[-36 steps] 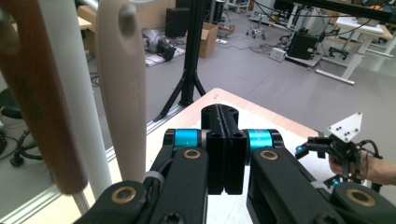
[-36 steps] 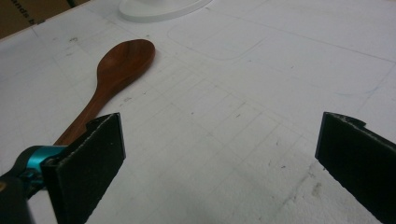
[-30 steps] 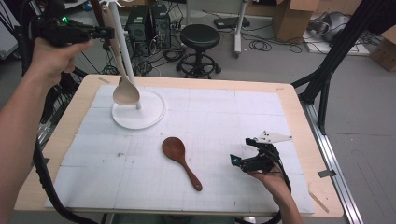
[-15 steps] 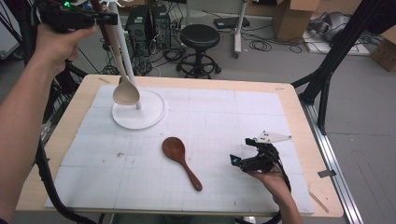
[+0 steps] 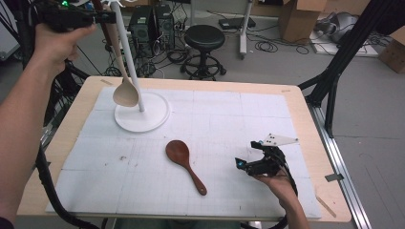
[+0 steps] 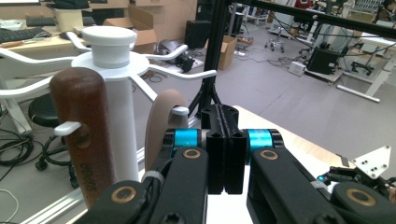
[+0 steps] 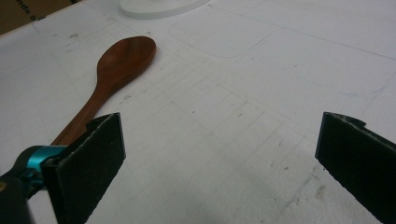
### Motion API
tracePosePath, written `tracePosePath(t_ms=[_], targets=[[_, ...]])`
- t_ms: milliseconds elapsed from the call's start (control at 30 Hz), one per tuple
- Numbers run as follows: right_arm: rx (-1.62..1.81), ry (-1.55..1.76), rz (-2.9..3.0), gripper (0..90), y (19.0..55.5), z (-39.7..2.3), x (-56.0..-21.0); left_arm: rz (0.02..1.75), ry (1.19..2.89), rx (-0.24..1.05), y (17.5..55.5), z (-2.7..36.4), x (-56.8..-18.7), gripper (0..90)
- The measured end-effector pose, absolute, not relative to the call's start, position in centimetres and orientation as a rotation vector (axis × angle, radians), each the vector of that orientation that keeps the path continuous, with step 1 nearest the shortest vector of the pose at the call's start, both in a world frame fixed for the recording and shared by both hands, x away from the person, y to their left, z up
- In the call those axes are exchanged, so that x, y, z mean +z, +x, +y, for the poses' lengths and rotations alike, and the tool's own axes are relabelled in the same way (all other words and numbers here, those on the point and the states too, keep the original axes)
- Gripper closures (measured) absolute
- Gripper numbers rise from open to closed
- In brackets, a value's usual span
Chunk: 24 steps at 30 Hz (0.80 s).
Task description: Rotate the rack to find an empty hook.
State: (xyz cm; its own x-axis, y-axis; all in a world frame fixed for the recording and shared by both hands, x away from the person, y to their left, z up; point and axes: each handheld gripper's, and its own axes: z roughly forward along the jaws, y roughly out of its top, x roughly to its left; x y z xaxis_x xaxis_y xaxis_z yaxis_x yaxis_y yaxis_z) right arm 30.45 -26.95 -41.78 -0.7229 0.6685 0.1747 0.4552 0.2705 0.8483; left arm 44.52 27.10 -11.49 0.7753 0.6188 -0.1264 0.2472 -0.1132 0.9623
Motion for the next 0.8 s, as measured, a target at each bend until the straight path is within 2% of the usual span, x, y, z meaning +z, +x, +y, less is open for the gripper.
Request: tracePosePath(t_ms=[567,800], targets=[[1.432,1.047,2.322,0.8,30.4,-26.9,-41.8,0.738,1.673,0.381,45.0,28.8,-11.6,89.2],[1.424,1.042,2.327,0.8,30.4,-26.8,-41.8,0.7,1.701,0.345,44.4,28.7,-11.9,81.6]])
